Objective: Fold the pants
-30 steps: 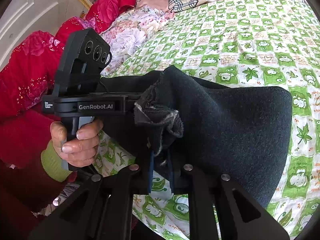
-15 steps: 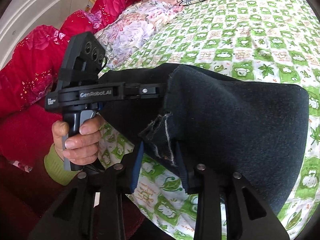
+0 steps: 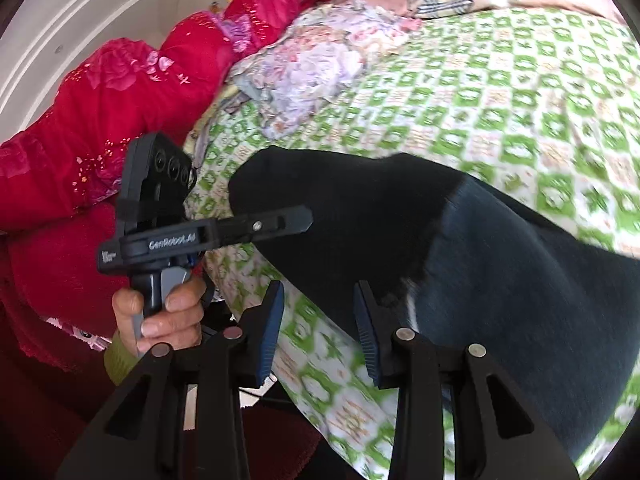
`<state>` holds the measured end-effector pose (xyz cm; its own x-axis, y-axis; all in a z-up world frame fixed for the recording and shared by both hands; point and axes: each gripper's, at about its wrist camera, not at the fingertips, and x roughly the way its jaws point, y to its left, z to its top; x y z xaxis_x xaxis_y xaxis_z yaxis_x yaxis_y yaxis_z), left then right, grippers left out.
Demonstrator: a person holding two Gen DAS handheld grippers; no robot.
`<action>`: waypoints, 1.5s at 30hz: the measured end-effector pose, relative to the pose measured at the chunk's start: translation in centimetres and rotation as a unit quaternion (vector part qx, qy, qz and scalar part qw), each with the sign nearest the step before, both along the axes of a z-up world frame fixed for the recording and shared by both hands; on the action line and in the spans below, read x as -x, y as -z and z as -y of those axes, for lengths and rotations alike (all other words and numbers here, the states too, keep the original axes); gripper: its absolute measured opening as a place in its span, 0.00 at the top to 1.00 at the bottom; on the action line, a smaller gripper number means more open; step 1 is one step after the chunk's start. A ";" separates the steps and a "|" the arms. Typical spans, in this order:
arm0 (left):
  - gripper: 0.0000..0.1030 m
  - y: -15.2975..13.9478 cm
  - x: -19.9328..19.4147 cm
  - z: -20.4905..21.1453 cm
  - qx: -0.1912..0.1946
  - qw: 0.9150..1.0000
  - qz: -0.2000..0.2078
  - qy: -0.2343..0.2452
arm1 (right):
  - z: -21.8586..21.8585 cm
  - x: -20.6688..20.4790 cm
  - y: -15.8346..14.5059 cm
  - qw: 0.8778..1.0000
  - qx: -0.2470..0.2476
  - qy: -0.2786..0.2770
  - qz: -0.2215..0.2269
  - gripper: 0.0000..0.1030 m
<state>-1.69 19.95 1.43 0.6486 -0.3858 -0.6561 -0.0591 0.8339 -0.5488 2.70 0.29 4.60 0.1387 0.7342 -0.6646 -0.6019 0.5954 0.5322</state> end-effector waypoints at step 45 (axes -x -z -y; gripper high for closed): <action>0.49 4.6 5.0 -16.9 0.063 0.963 -0.062 -0.257 | -26.6 -12.5 3.1 0.971 0.099 -0.215 0.021 0.56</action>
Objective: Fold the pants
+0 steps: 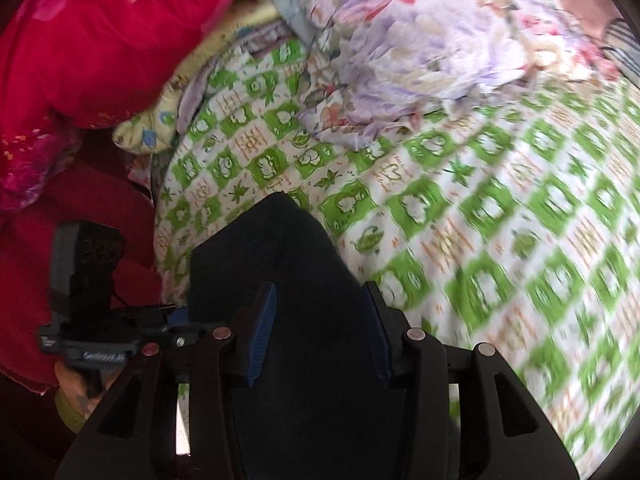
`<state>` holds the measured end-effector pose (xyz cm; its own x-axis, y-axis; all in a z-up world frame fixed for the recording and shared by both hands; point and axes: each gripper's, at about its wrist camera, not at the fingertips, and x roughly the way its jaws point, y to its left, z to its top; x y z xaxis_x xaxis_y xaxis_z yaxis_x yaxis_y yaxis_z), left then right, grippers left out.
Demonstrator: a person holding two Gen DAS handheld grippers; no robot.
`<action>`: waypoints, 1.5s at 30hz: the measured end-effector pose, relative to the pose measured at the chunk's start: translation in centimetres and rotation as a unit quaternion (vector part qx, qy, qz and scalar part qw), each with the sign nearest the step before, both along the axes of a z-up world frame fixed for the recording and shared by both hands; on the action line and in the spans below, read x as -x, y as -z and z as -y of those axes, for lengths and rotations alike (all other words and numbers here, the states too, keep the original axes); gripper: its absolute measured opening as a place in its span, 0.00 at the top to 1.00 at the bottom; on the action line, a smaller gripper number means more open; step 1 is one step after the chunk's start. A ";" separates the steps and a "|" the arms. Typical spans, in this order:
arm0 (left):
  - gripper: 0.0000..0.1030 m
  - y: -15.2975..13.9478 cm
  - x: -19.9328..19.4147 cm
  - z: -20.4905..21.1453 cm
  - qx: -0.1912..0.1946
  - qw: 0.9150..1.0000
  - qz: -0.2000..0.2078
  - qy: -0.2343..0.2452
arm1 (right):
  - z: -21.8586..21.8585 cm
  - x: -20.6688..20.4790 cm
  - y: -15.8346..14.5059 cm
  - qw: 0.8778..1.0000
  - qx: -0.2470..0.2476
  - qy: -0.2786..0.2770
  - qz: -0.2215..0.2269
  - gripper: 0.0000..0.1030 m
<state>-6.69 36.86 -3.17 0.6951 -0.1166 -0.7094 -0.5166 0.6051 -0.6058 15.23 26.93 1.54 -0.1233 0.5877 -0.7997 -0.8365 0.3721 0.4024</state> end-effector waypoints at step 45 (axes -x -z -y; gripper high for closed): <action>0.85 -14.4 -4.1 23.5 -0.131 0.946 0.151 0.254 | 27.7 3.9 -10.9 0.961 -0.214 0.172 0.035 0.82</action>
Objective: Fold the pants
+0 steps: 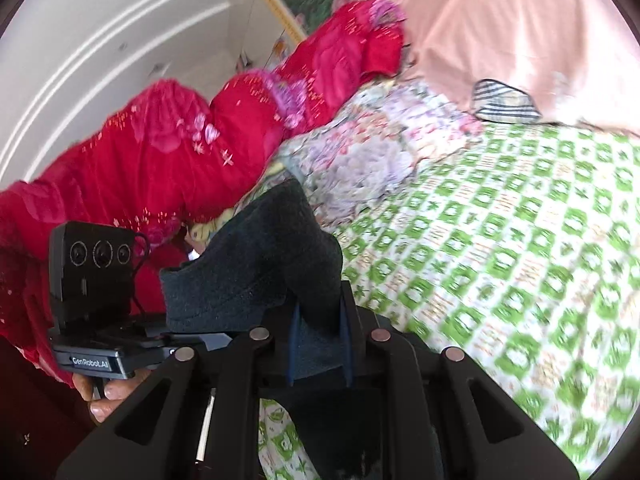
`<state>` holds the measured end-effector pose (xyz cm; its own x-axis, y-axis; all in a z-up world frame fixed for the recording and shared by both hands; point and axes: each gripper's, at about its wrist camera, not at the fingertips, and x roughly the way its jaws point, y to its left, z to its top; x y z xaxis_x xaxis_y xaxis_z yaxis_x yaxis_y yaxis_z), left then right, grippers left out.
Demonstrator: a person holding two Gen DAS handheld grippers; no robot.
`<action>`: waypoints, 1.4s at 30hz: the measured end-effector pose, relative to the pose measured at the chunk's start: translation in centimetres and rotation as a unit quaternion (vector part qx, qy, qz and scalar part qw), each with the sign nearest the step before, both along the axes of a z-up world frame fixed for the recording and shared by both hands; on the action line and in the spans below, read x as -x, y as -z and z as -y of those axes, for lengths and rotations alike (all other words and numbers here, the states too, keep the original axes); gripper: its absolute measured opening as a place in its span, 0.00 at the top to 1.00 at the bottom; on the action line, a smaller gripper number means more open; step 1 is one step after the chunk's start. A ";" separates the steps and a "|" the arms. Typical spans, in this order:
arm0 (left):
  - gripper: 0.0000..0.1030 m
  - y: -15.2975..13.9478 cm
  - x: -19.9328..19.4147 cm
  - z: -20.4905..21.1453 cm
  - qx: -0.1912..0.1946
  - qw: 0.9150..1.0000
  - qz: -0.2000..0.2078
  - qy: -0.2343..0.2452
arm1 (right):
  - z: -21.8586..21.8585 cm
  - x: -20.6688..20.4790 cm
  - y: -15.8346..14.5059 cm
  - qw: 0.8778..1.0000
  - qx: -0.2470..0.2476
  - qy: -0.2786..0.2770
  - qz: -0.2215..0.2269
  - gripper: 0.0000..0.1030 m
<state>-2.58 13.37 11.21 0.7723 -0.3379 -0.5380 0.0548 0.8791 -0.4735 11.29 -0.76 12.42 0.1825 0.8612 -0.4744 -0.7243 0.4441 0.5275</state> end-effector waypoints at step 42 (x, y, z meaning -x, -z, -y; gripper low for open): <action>0.58 6.8 -2.9 14.7 -0.072 0.976 -0.073 0.194 | 17.3 6.1 7.5 0.961 0.099 0.252 -0.053 0.69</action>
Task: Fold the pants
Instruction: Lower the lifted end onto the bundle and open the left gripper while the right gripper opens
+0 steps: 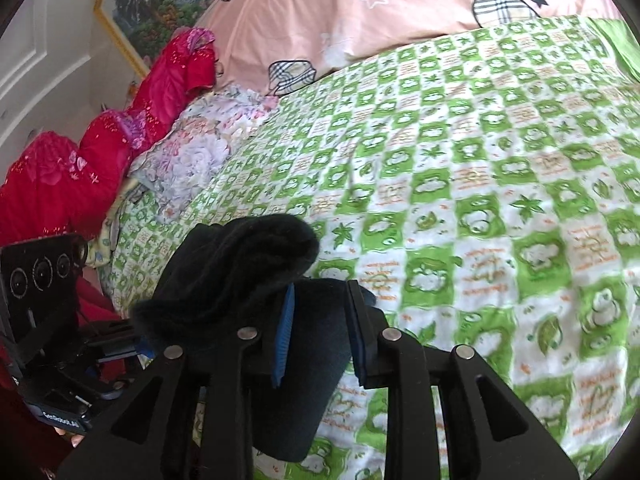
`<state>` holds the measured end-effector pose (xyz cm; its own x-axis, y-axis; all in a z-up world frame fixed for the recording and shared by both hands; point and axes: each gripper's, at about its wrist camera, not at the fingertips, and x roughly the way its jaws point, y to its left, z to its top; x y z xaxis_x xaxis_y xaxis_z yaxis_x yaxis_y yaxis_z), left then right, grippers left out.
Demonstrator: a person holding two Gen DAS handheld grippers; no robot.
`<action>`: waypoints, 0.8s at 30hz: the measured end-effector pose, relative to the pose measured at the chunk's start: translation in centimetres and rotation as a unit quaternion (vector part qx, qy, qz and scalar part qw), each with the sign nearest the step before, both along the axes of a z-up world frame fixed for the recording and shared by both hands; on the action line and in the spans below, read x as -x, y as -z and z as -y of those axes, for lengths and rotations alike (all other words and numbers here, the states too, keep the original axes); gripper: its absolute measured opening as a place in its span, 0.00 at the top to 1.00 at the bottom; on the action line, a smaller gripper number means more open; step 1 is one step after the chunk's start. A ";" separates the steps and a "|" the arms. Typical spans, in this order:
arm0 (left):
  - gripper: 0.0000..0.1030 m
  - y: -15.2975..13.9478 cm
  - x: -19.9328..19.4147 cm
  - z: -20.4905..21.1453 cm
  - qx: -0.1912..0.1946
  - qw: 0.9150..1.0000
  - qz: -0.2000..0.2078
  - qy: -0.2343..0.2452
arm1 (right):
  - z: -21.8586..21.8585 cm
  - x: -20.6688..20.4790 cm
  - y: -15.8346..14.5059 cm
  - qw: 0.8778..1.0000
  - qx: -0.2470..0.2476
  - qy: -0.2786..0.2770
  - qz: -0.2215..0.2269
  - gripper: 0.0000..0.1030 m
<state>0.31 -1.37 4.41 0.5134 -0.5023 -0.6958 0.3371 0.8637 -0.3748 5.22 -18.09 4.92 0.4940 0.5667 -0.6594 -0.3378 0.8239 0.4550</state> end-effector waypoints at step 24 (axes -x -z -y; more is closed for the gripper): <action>0.40 -3.5 3.4 -5.4 0.032 0.998 0.038 -0.033 | -2.2 2.1 -7.0 0.994 0.025 0.076 0.070 0.26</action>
<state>-3.08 4.07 7.95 0.5961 -0.5085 -0.6214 0.3100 0.8596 -0.4061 3.07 -15.89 11.97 0.6599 0.4474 -0.6036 -0.2650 0.8903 0.3702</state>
